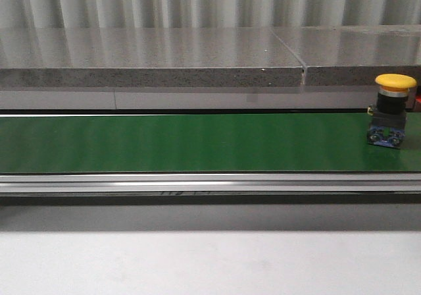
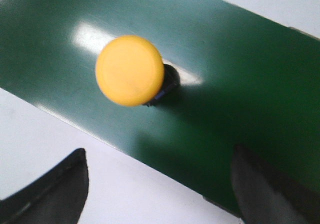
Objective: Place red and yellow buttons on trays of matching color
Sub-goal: 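Grasp the yellow button at the belt's far end with the right gripper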
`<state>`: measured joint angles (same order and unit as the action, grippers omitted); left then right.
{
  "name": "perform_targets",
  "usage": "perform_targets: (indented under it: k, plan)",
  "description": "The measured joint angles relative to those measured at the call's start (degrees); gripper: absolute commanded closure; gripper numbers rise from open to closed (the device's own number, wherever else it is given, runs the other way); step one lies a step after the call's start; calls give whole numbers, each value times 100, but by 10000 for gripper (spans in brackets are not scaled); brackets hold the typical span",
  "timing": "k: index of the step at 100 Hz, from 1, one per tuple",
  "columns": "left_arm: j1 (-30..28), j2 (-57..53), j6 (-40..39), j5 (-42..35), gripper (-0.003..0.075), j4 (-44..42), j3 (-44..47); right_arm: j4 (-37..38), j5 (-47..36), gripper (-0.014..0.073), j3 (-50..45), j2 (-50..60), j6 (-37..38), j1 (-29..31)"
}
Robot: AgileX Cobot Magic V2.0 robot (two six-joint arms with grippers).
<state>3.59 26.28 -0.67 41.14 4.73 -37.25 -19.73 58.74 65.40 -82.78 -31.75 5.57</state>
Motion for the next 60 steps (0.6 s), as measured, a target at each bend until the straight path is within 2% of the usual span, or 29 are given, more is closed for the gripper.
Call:
perform_targets:
  k: [46, 53, 60]
  plan:
    - [0, 0, 0, 0, 740, 0, 0, -126, -1173, 17, 0, -872, -25, -55]
    - [0, 0, 0, 0, 740, 0, 0, -161, -1235, 69, 0, -959, -25, -55]
    - [0, 0, 0, 0, 740, 0, 0, -159, -1261, 172, 0, -1018, -25, -55]
